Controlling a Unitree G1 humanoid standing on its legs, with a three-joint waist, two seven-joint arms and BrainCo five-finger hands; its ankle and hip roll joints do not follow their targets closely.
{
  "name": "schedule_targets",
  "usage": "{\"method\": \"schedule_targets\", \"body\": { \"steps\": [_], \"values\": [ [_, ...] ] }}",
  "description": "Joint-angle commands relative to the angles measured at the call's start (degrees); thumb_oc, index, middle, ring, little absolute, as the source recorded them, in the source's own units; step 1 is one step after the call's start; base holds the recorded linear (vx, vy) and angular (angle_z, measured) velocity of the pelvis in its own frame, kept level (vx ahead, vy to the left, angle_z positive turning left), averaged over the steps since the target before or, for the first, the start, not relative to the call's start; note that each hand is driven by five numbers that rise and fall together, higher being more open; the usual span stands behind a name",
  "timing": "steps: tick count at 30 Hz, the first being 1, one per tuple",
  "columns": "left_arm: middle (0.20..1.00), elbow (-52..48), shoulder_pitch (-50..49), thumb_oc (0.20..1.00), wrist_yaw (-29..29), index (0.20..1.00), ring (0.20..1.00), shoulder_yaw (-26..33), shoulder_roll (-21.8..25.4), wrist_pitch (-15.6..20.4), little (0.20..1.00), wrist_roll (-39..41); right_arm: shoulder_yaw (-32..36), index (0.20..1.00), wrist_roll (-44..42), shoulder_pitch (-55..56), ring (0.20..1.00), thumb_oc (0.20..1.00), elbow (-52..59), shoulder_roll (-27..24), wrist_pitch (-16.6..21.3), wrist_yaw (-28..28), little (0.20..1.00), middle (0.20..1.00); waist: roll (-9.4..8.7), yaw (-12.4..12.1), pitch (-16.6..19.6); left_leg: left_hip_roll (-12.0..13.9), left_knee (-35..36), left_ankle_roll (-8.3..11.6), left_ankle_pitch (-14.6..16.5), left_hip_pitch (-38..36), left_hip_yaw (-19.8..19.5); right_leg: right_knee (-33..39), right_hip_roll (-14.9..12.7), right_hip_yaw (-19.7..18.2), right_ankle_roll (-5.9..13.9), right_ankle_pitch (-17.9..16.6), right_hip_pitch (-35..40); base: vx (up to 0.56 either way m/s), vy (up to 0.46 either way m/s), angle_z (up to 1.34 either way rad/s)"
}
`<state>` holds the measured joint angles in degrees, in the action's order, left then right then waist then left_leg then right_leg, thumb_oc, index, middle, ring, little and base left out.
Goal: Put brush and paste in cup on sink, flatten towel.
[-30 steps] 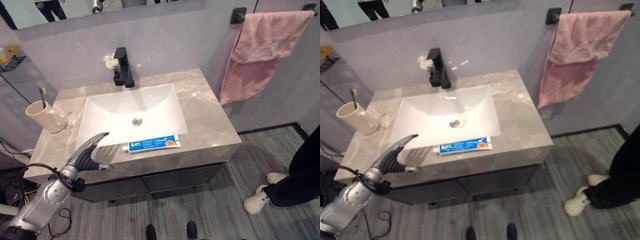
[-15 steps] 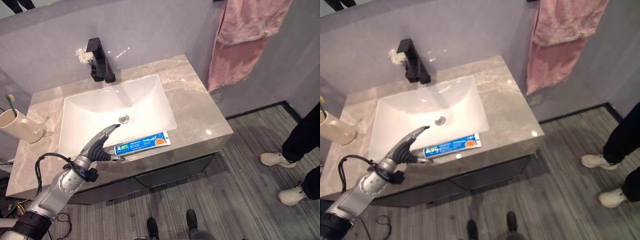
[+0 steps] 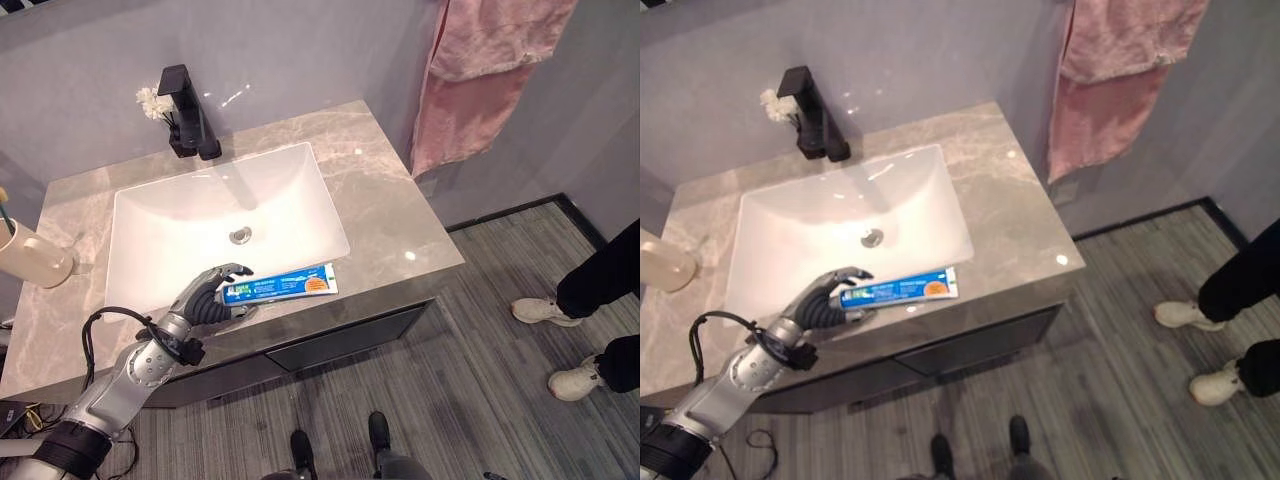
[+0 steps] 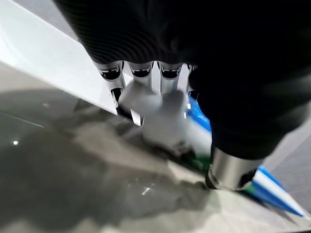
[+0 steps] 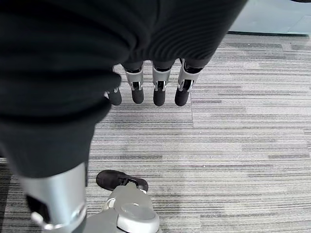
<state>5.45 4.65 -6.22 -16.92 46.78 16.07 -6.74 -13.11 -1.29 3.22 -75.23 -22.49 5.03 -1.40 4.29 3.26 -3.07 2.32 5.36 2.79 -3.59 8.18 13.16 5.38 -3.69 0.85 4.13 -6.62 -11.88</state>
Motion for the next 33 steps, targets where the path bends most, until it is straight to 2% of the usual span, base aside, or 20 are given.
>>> {"method": "schedule_targets", "body": {
  "steps": [1, 4, 7, 9, 10, 19, 23, 25, 33],
  "values": [
    [0.576, 0.59, 3.33, 0.576, -1.23, 0.576, 0.576, 0.61, 0.77, 1.61, 0.576, -0.1, -3.03, 1.0, -0.27, -0.1, 1.0, 1.0, 0.04, 0.13, 0.58, -1.41, 1.0, 1.0, -1.91, 0.88, 1.54, 3.58, -0.36, 4.58, -1.18, 1.88, -3.93, -0.38, -4.79, 0.22, 6.14, -1.52, -0.99, 0.0, 0.0, 0.0],
    [0.57, 0.71, 3.45, 0.57, -1.39, 0.57, 0.57, 0.26, 0.94, 1.58, 0.57, -0.32, -2.99, 1.0, -0.45, -0.05, 1.0, 1.0, 0.25, 0.11, 0.75, -1.58, 1.0, 1.0, -2.02, 0.88, 1.5, 3.65, -0.36, 4.59, -1.17, 2.02, -3.99, -0.38, -4.72, 0.2, 6.07, -1.55, -1.12, 0.0, 0.0, 0.0],
    [0.507, 1.23, 3.99, 0.507, -1.53, 0.507, 0.507, -0.75, 1.31, 1.92, 0.507, -1.45, -2.95, 1.0, -0.56, -0.08, 1.0, 1.0, 0.09, 0.01, 0.89, -1.84, 1.0, 1.0, -2.17, 0.97, 1.48, 3.8, -0.36, 4.63, -1.21, 2.09, -3.95, -0.38, -4.57, 0.11, 6.07, -1.62, -1.35, 0.0, 0.0, 0.0],
    [0.325, 0.87, 5.08, 0.325, -1.69, 0.325, 0.325, -2.27, 2.63, 2.41, 0.325, -4.16, -2.95, 1.0, -0.71, -0.28, 1.0, 1.0, 0.12, -0.12, 1.02, -2.1, 1.0, 1.0, -2.24, 1.17, 1.47, 3.86, -0.36, 4.67, -1.17, 2.16, -3.82, -0.38, -4.54, 0.01, 6.1, -1.62, -1.45, 0.0, 0.0, 0.0],
    [0.2, 0.67, 5.74, 0.2, -1.66, 0.2, 0.2, -3.09, 3.13, 2.71, 0.2, -5.3, -3.02, 1.0, -0.65, -0.25, 1.0, 1.0, 0.21, -0.1, 1.06, -2.14, 1.0, 1.0, -2.35, 1.18, 1.49, 3.89, -0.36, 4.7, -1.17, 2.18, -3.72, -0.38, -4.49, -0.05, 6.13, -1.64, -1.57, 0.0, 0.0, 0.0],
    [0.2, 0.67, 7.93, 0.2, -4.06, 0.2, 0.2, -6.42, 5.54, 3.93, 0.2, -12.11, -2.1, 1.0, -1.49, 0.46, 1.0, 1.0, -0.87, 0.53, 1.4, -3.33, 1.0, 1.0, -2.84, 1.42, 1.94, 4.33, -0.36, 4.9, -0.87, 1.41, -3.58, -0.38, -4.25, -0.07, 6.17, -1.38, -0.99, 0.0, -0.001, 0.0],
    [0.2, 0.93, 7.98, 0.2, -6.63, 0.2, 0.2, -5.36, 5.47, 3.63, 0.2, -13.9, 1.04, 1.0, -5.45, 1.04, 1.0, 1.0, -1.84, 1.22, 1.73, -4.23, 1.0, 1.0, -3.34, 1.62, 2.65, 4.61, -0.36, 5.12, -0.48, -0.01, -3.5, -0.38, -4.07, 0.13, 6.27, -0.97, 0.55, 0.04, -0.008, 0.0],
    [0.2, 1.07, 8.37, 0.2, -10.1, 0.2, 0.2, -3.54, 5.19, 3.11, 0.2, -16.39, 4.8, 1.0, -9.98, 1.47, 1.0, 1.0, -2.26, 1.04, 2.2, -5.23, 1.0, 1.0, -4.02, 1.9, 3.77, 4.94, -0.36, 5.34, 0.05, -1.67, -3.43, -0.38, -4.0, 0.47, 6.39, -0.61, 2.26, 0.08, -0.021, -0.02],
    [0.2, -0.52, 8.6, 0.2, -15.55, 0.2, 0.2, 1.85, 5.81, 1.98, 0.2, -20.7, 12.07, 1.0, -19.07, 1.56, 1.0, 1.0, -1.28, -0.27, 3.67, -6.05, 1.0, 1.0, -5.29, 2.01, 5.61, 5.34, -0.36, 5.67, 0.58, -4.15, -3.52, -0.38, -3.8, 1.25, 6.37, 0.06, 5.34, 0.02, -0.005, 0.01]
  ]
}}
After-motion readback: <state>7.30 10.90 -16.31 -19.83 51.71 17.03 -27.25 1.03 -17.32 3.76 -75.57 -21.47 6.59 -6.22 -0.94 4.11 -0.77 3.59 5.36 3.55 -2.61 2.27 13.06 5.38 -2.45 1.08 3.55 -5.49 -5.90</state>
